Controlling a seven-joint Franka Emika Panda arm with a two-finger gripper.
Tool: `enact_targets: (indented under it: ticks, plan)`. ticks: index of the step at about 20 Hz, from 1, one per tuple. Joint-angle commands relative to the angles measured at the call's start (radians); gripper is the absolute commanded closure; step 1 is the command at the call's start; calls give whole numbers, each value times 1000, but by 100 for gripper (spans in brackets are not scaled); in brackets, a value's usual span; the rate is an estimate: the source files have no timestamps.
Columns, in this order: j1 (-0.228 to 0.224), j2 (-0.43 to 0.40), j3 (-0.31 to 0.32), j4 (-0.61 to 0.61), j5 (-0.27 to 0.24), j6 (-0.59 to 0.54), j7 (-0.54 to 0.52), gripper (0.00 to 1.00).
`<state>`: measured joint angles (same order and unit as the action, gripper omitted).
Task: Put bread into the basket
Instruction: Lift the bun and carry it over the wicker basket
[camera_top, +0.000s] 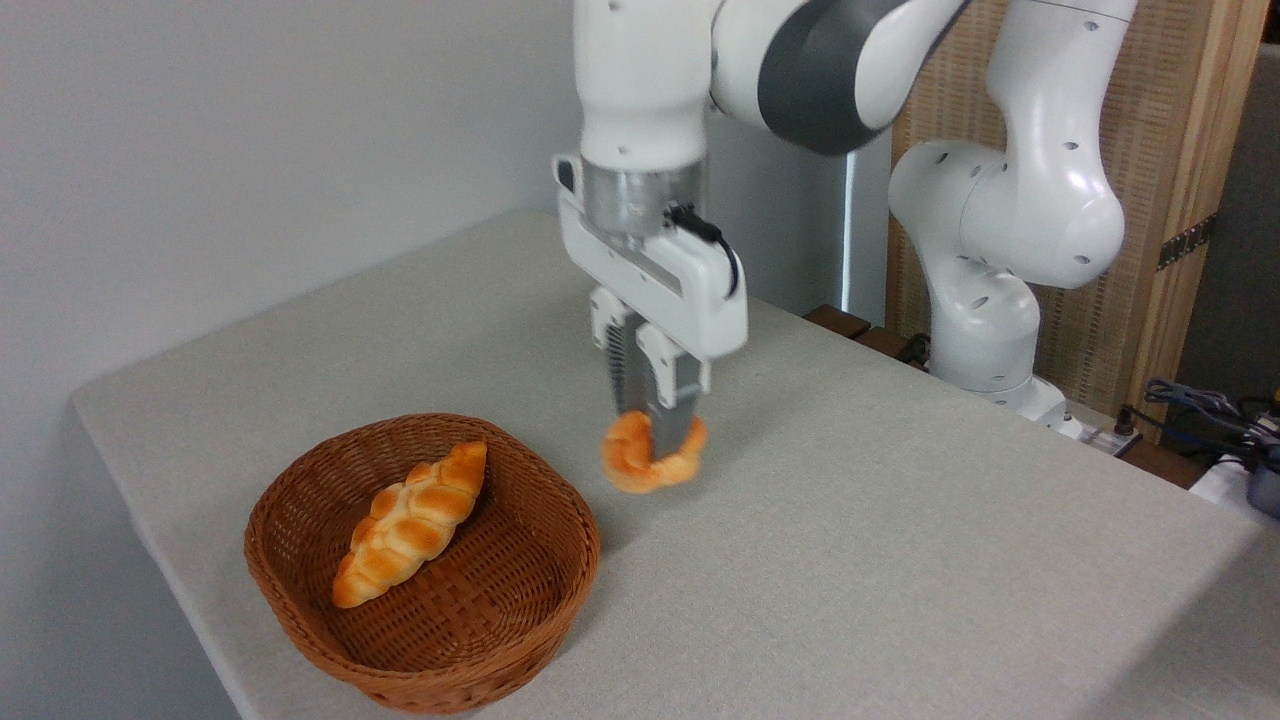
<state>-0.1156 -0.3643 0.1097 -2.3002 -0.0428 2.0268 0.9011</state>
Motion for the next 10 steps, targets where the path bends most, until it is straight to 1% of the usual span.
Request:
enact_targets:
  ticks: [1,6,8,9,10]
  plan:
    - [-2,131,10,195,-75,-33,18,64]
    - [-2,307,4,411,-80,-31,22,63]
    - [-2,359,1,464,-80,-27,22,63]
    - [-4,376,-1,475,-77,-20,24,59]
    - [-4,395,-11,484,-69,-17,24,48]
